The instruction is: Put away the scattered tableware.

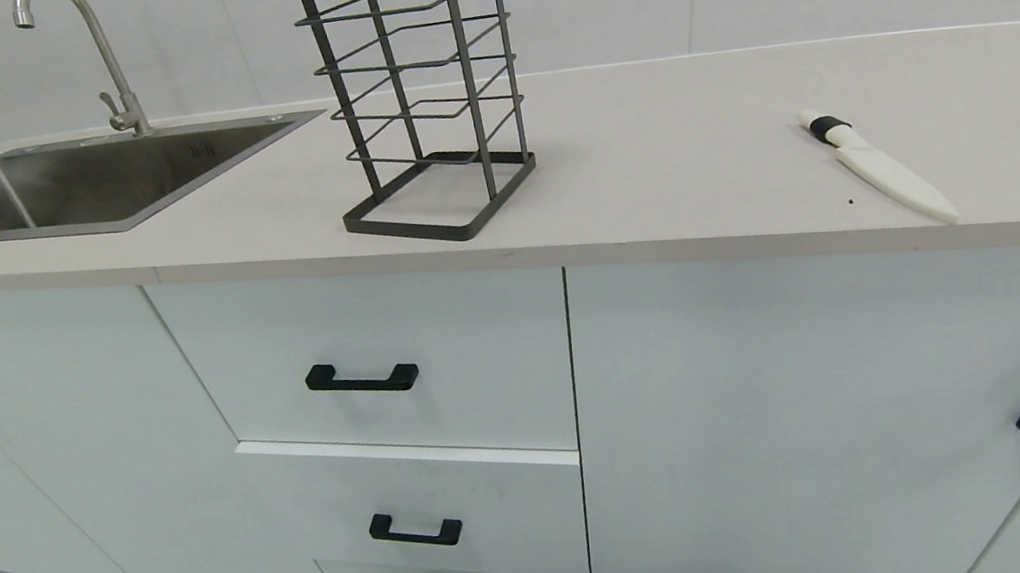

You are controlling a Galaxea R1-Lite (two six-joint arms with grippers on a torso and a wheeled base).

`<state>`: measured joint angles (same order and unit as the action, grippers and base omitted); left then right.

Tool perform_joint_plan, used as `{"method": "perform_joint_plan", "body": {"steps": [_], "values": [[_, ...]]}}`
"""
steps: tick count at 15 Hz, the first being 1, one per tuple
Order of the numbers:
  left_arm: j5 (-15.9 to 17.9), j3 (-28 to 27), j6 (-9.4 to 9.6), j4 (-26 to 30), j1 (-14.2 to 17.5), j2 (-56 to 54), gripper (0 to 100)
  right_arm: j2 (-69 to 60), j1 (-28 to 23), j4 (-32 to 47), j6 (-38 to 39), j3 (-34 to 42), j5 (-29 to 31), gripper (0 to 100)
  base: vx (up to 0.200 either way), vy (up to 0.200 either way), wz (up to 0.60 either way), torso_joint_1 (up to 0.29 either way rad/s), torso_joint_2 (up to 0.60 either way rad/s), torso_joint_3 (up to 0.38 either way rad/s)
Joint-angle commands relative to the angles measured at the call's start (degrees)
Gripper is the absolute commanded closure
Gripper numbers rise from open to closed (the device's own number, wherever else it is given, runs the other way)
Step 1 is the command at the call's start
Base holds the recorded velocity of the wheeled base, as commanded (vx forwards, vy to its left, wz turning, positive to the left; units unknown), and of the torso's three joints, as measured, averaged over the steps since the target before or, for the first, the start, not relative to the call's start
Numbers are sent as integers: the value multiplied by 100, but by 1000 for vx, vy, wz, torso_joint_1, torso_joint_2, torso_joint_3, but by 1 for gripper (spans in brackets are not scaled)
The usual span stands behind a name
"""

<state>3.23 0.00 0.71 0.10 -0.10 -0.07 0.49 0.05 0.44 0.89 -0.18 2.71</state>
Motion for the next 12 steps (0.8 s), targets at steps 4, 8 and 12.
{"method": "perform_joint_plan", "body": {"steps": [4, 8, 12], "values": [[11, 0, 0, -1, 1, 7, 0, 4, 4, 0, -27, 1, -7, 0, 0, 0, 0, 0, 0, 0], [11, 0, 0, -1, 1, 7, 0, 4, 4, 0, -27, 1, -7, 0, 0, 0, 0, 0, 0, 0], [2, 0, -9, -1, 1, 7, 0, 4, 4, -9, -10, 1, -7, 0, 0, 0, 0, 118, -79, -52]]}}
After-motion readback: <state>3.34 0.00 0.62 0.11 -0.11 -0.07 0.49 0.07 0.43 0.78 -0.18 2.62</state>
